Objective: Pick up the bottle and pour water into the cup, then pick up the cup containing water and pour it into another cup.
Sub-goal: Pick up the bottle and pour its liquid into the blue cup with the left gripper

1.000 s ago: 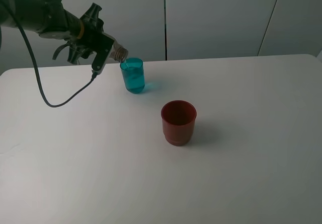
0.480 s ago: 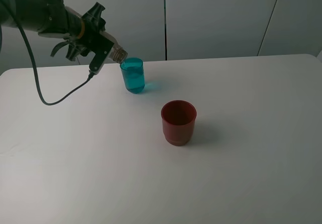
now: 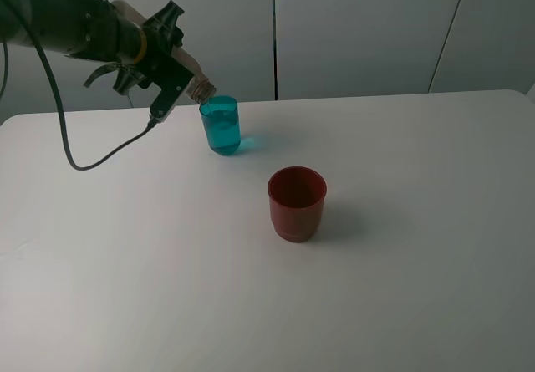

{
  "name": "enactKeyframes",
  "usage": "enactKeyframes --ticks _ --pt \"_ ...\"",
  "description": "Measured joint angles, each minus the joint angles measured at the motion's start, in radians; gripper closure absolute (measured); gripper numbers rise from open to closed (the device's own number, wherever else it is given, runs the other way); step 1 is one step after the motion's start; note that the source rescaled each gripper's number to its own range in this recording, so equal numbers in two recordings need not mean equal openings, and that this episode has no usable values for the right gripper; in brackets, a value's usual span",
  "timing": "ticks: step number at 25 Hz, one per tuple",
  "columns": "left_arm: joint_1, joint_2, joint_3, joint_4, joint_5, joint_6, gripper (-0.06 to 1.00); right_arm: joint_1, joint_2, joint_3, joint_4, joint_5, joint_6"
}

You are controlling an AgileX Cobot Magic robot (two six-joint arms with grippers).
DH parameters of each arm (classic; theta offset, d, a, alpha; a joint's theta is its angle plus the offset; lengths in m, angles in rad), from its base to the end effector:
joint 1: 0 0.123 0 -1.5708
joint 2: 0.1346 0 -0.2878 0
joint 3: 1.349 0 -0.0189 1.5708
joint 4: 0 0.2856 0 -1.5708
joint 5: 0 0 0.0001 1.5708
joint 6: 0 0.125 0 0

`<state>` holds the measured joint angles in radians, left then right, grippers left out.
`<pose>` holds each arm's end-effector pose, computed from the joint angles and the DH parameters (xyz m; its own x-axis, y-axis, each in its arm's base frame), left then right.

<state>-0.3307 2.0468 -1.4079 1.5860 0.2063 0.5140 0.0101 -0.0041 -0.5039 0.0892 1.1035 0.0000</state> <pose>0.5026 -0.1454 0.1614 0.3808 0.7624 0.5232 0.3486 -0.6424 0.6825 0.0493 0.0104 0.2757 -0.4881 0.0352 -0.8721 -0.0600 0.9955 0.0738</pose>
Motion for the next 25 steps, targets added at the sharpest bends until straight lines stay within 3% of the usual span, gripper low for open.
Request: enactKeyframes --ticks 16,22,25 --pt "-0.007 0.0 0.0 0.087 -0.016 -0.031 0.94 0.0 0.0 0.0 0.0 0.0 0.0" --pt "-0.007 0.0 0.0 0.089 -0.016 -0.184 0.94 0.0 0.0 0.0 0.0 0.0 0.0" --pt "-0.007 0.0 0.0 0.091 -0.016 -0.321 0.94 0.0 0.0 0.0 0.0 0.0 0.0"
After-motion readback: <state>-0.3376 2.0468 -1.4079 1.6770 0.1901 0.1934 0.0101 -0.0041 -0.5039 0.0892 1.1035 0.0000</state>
